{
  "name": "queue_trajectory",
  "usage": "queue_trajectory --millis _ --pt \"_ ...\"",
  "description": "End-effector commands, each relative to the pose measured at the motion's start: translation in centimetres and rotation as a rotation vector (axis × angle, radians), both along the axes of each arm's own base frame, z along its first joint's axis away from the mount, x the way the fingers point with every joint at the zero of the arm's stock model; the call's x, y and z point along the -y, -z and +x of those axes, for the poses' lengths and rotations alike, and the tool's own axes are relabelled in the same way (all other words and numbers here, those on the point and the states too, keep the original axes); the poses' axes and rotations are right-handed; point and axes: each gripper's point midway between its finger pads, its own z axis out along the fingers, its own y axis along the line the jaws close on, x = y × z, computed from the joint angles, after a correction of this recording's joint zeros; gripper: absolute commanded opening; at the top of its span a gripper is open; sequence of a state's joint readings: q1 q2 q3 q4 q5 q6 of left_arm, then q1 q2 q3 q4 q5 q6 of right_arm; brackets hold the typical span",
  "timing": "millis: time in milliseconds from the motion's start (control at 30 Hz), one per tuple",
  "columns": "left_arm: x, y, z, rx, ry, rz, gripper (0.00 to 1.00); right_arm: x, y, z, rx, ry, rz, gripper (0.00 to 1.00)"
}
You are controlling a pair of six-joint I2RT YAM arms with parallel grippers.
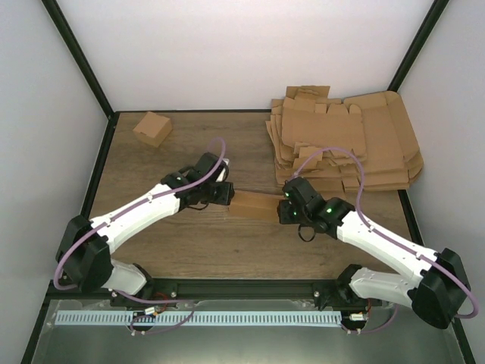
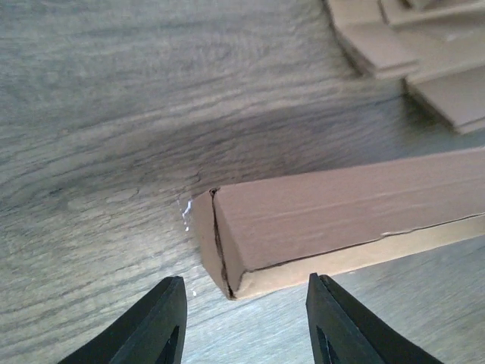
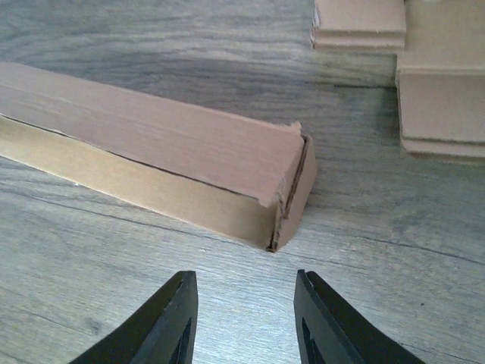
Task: Fold the paper box
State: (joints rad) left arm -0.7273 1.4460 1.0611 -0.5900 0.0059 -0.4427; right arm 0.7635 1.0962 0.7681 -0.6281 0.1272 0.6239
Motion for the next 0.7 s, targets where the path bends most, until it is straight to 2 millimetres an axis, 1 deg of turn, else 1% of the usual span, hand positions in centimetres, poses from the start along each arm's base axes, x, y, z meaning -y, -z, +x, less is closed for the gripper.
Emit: queue_trajectory --millis 0,100,133,200,233,300,333,367,433,467,500,567,600,667 --pt "0.3 -4.1 0.3 0.071 0.003 -0.056 0.48 -0.8 -3.8 0.7 0.060 -0.019 0.023 0.39" --pt "0.9 -5.0 0.7 0.076 0.012 -0.110 0.55 -1.7 -5.0 1.1 0.057 -0.053 0.070 0.42" --pt "0.9 -5.0 1.0 0.070 0.006 -0.126 0.57 -2.2 -5.6 1.3 0.056 -0.065 0.106 0.42" --pt "0.6 -5.1 1.8 0.061 -0.008 -0.154 0.59 -2.3 -6.7 1.9 0.070 -0.062 0.159 0.47" --pt "0.3 -5.2 2.3 0.063 -0.020 -0.166 0.61 -2.1 -7.1 2.3 0.077 -0.050 0.175 0.51" --pt "0.0 -5.1 2.9 0.065 -0.031 -0.190 0.62 -1.4 -7.2 3.3 0.080 -0.022 0.198 0.53" --pt "0.0 -5.1 3.2 0.061 -0.032 -0.204 0.62 -0.9 -7.0 3.8 0.075 -0.008 0.210 0.51" --pt "0.1 -4.9 3.3 0.055 -0.029 -0.217 0.62 -0.5 -6.8 4.2 0.073 0.004 0.223 0.47" --pt "0.3 -4.6 3.5 0.042 -0.023 -0.238 0.51 0.1 -5.9 4.7 0.058 0.014 0.251 0.35" --pt "0.3 -4.4 3.5 0.035 -0.021 -0.250 0.42 0.2 -5.7 4.9 0.050 0.011 0.271 0.28" --pt "0.1 -4.4 3.6 0.034 -0.026 -0.263 0.30 0.3 -5.6 5.0 0.043 0.006 0.292 0.20" --pt "-0.2 -5.0 3.7 0.045 -0.028 -0.305 0.07 0.2 -6.2 5.1 0.050 -0.004 0.343 0.03" --pt "-0.2 -5.4 3.7 0.054 -0.020 -0.341 0.04 0.2 -6.6 5.2 0.055 -0.013 0.379 0.01" --pt "0.3 -6.2 3.5 0.041 0.016 -0.435 0.04 -0.2 -7.3 5.1 0.054 -0.060 0.486 0.01"
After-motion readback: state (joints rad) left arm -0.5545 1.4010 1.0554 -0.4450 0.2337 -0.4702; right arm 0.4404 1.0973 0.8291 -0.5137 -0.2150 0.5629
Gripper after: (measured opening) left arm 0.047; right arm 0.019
